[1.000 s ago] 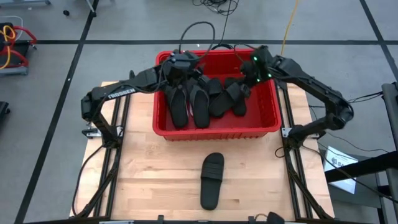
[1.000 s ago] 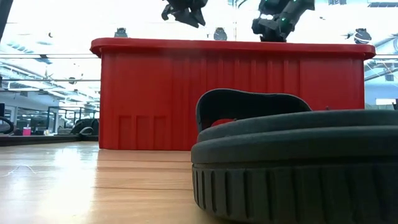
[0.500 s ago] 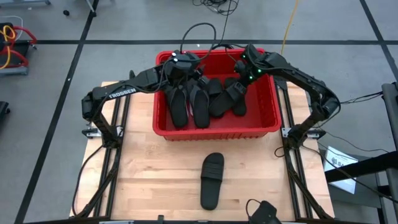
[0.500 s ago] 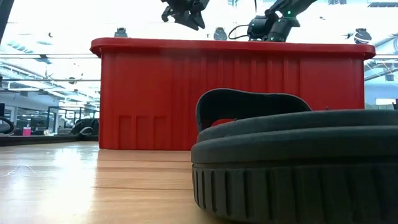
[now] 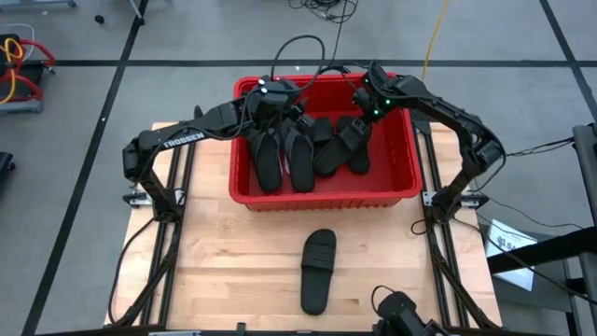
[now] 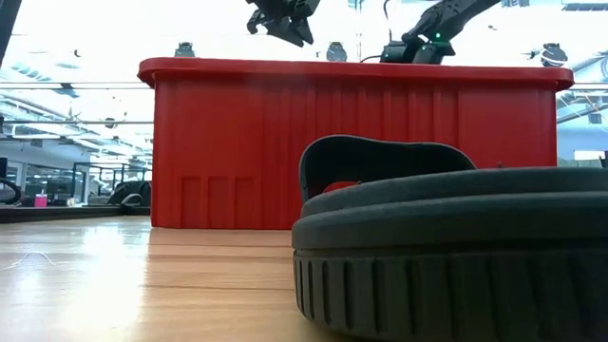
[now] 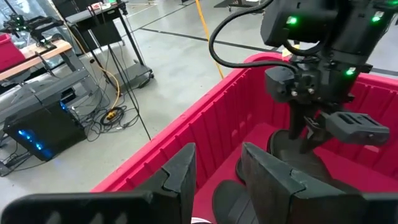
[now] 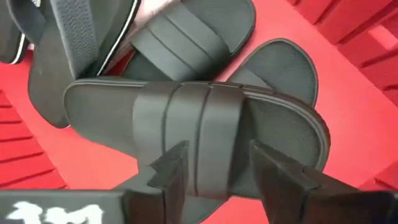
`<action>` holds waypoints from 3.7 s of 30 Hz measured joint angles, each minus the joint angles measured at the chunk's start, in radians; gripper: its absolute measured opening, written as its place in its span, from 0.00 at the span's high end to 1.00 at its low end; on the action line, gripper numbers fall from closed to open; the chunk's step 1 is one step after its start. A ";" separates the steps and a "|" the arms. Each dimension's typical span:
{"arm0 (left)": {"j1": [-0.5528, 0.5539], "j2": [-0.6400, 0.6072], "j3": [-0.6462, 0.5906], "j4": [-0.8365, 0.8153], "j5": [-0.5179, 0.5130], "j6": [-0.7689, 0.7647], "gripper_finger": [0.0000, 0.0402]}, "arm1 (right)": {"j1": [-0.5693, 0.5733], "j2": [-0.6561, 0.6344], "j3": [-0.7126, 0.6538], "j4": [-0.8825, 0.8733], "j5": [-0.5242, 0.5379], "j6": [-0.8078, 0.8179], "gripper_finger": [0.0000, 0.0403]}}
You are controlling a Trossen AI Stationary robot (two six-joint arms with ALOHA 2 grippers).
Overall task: Pick and place slides into bin
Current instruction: Put the black slide into the red bin
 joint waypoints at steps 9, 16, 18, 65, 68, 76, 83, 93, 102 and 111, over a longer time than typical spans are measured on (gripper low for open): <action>0.000 0.000 0.000 -0.004 0.000 0.000 0.68 | -0.019 0.022 -0.009 0.009 -0.052 -0.053 0.60; 0.000 0.000 0.000 -0.004 0.003 0.000 0.68 | -0.019 0.022 -0.051 0.042 -0.053 -0.088 0.59; 0.000 0.000 0.000 -0.004 0.005 0.004 0.68 | -0.019 0.022 -0.076 0.079 -0.053 -0.089 0.59; 0.000 0.000 -0.001 -0.017 0.009 0.021 0.68 | -0.021 -0.359 -0.161 0.037 -0.103 -0.477 1.00; 0.000 0.000 -0.001 -0.017 0.009 0.020 0.68 | -0.021 -0.395 -0.161 -0.048 -0.059 -0.486 1.00; 0.000 0.000 -0.001 -0.017 0.009 0.005 0.68 | 0.016 -0.431 -0.161 -0.187 -0.077 -0.534 1.00; 0.000 0.000 -0.001 -0.017 0.009 0.004 0.68 | 0.055 -0.456 -0.086 -0.317 -0.075 -0.585 1.00; 0.002 0.003 -0.001 -0.017 0.047 0.003 0.68 | 0.108 -0.435 0.008 -0.483 -0.076 -0.547 1.00; 0.006 0.026 -0.002 -0.017 0.113 -0.001 0.68 | 0.191 -0.254 0.031 -0.564 0.063 -0.499 1.00; 0.006 0.035 -0.002 -0.014 0.114 0.006 0.68 | 0.206 -0.063 0.191 -0.606 0.121 -0.497 1.00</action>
